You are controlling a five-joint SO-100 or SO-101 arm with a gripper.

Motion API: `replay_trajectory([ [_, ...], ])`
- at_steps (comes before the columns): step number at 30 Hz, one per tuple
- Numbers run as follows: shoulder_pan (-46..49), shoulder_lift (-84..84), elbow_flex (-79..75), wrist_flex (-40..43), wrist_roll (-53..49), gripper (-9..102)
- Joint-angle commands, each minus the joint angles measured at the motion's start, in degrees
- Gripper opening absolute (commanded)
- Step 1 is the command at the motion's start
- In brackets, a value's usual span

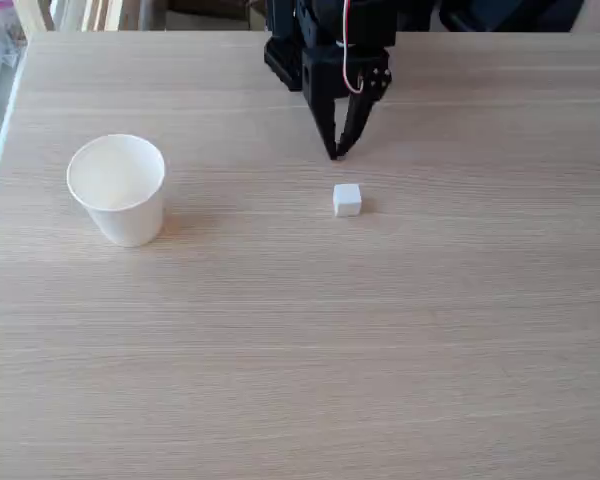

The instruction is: Grasp a block and put it in the bin.

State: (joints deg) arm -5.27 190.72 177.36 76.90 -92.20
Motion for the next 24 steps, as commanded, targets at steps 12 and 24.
replay_trajectory([
  [12,-0.9,0.2,0.5,0.4,0.2,0],
  [24,-1.3,0.1,-0.3,0.4,-1.0,0],
])
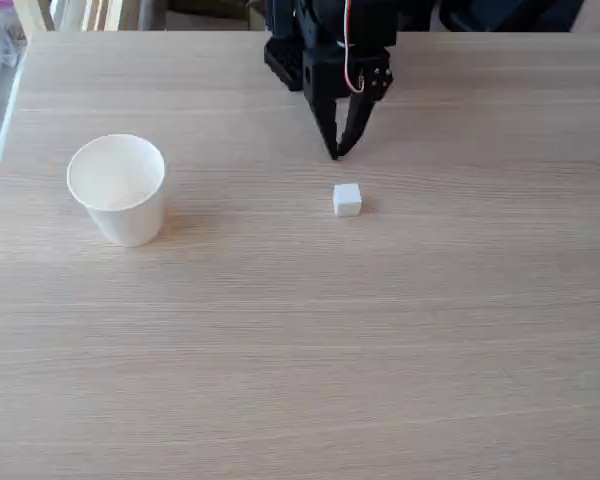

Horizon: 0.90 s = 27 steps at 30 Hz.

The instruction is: Grasp a block and put it in the bin.

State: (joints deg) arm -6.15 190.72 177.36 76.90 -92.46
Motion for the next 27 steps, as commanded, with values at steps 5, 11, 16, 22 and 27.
replay_trajectory([
  [5,-0.4,-4.6,-3.5,-2.2,-1.4,0],
  [11,0.8,-12.8,-9.4,-7.0,-3.6,0],
  [16,2.9,-19.1,-13.8,-13.0,-7.4,0],
  [22,3.7,-29.4,-21.9,-16.3,-7.7,0],
  [27,4.6,-32.5,-23.5,-17.6,-7.6,11],
])
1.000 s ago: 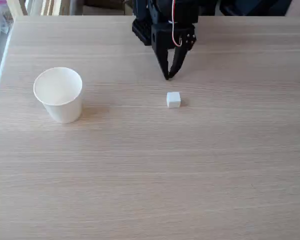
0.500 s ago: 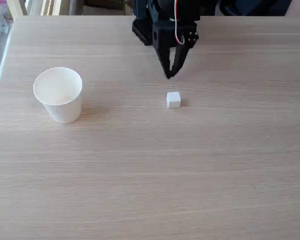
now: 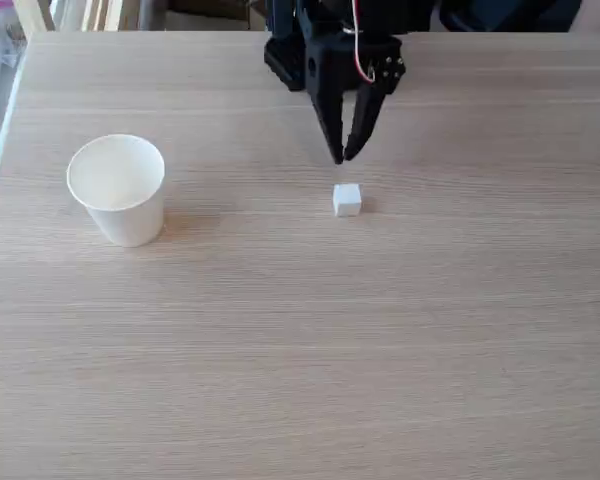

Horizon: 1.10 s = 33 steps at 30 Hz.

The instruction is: Grasp a block and put it in the bin.

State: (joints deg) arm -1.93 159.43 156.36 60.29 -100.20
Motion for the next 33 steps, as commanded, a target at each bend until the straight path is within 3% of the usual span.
replay_trajectory([
  [1,0.5,-1.5,-2.5,-1.2,0.1,12],
  [11,0.9,-4.8,0.7,-5.0,-1.2,25],
  [33,3.5,-11.0,4.8,-17.2,-6.3,28],
])
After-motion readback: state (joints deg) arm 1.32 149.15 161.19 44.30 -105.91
